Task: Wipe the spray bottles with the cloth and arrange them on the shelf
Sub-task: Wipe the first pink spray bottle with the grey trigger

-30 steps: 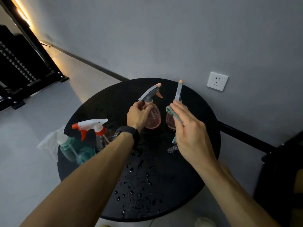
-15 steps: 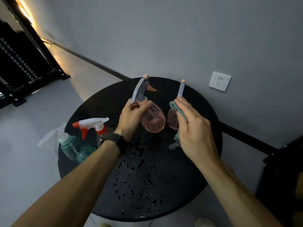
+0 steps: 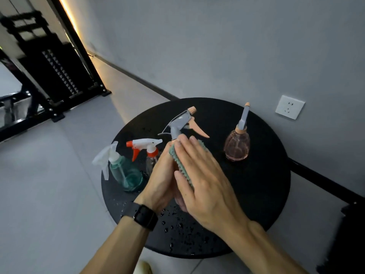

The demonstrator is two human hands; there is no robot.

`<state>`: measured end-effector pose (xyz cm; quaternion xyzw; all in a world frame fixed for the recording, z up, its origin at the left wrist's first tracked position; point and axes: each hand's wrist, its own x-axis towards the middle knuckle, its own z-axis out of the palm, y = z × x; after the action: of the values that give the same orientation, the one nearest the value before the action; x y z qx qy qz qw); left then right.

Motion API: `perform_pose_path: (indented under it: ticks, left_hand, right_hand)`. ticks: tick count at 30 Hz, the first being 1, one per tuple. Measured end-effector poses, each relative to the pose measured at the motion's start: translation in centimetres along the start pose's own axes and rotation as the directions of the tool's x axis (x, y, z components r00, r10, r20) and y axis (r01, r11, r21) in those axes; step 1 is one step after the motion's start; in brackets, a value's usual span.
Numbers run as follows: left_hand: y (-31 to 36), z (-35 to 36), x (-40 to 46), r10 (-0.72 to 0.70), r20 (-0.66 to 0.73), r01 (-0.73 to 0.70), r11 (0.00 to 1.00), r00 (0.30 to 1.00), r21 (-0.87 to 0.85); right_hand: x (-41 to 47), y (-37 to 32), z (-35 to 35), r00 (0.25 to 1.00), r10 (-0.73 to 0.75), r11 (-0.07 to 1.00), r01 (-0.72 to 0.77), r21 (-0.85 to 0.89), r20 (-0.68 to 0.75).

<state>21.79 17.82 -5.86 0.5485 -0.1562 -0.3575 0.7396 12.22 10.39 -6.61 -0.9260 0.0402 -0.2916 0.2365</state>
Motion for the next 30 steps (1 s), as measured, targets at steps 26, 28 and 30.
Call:
perform_pose_path:
  ticks: [26,28,30]
  left_hand:
    - [0.6,-0.7,0.7,-0.123,0.057,0.134,0.948,0.991,-0.289]
    - [0.8,-0.8,0.8,-0.113,0.026,0.116,0.945,0.993,-0.307]
    - [0.7,-0.8,0.8,-0.096,0.020,0.098,0.949,0.995,-0.299]
  right_hand:
    - [0.5,-0.4,-0.1,0.987,0.032,0.999,-0.033,0.003,0.159]
    - [-0.1,-0.6,-0.1,0.990,0.005,1.000,-0.003,-0.014,0.140]
    - [-0.5,-0.7,-0.2,0.992,-0.011,1.000,0.015,-0.028,0.127]
